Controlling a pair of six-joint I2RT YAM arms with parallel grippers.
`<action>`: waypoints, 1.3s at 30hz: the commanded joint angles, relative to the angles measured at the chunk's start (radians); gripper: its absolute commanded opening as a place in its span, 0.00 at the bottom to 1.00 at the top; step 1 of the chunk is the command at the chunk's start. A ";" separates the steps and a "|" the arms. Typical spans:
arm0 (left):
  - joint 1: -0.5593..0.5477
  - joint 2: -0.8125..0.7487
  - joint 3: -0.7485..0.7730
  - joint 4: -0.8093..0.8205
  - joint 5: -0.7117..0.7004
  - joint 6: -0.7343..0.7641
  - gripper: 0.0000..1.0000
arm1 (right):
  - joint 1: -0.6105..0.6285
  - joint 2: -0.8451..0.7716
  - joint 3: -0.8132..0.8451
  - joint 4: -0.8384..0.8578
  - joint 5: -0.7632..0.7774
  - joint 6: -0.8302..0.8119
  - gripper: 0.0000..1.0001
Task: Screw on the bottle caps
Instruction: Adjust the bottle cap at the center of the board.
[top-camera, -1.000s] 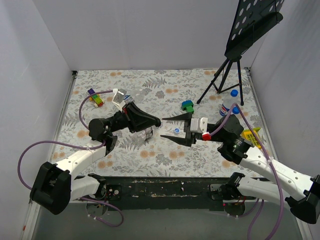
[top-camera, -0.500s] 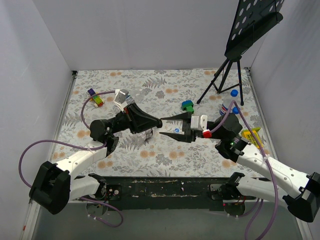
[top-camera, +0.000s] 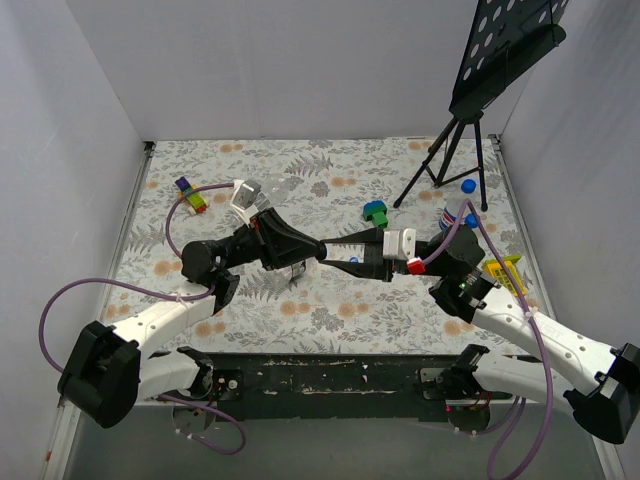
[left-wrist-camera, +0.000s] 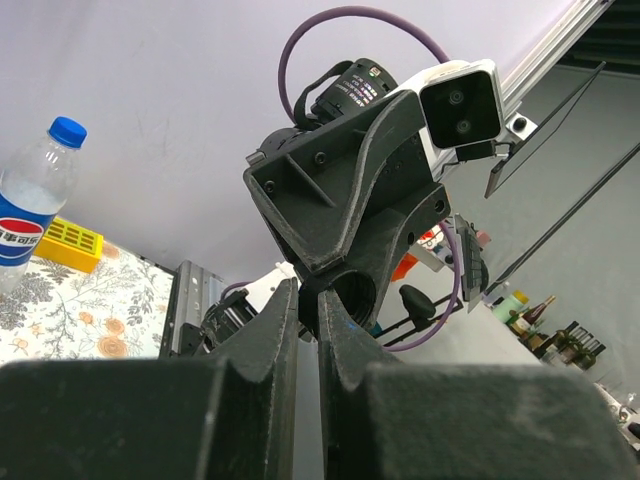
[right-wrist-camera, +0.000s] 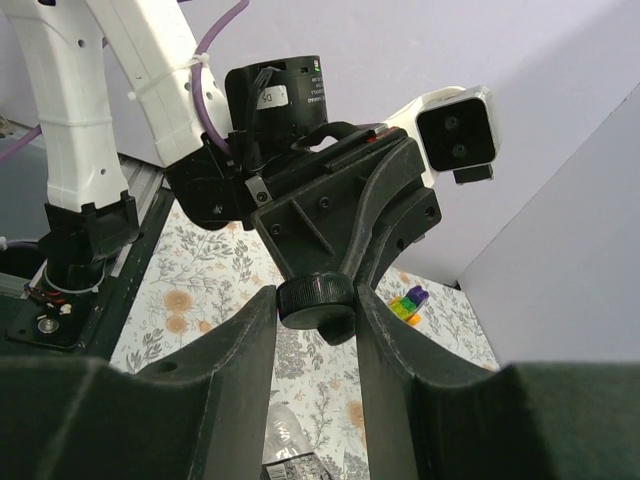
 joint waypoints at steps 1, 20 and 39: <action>-0.005 -0.007 0.008 0.054 -0.008 -0.038 0.00 | -0.001 0.004 0.003 0.039 -0.035 0.022 0.42; -0.008 -0.019 0.027 0.021 0.020 -0.040 0.21 | -0.009 0.001 0.006 0.018 -0.061 0.027 0.18; 0.041 -0.274 0.255 -1.190 -0.546 0.882 0.98 | -0.066 -0.051 0.083 -0.456 0.236 -0.001 0.15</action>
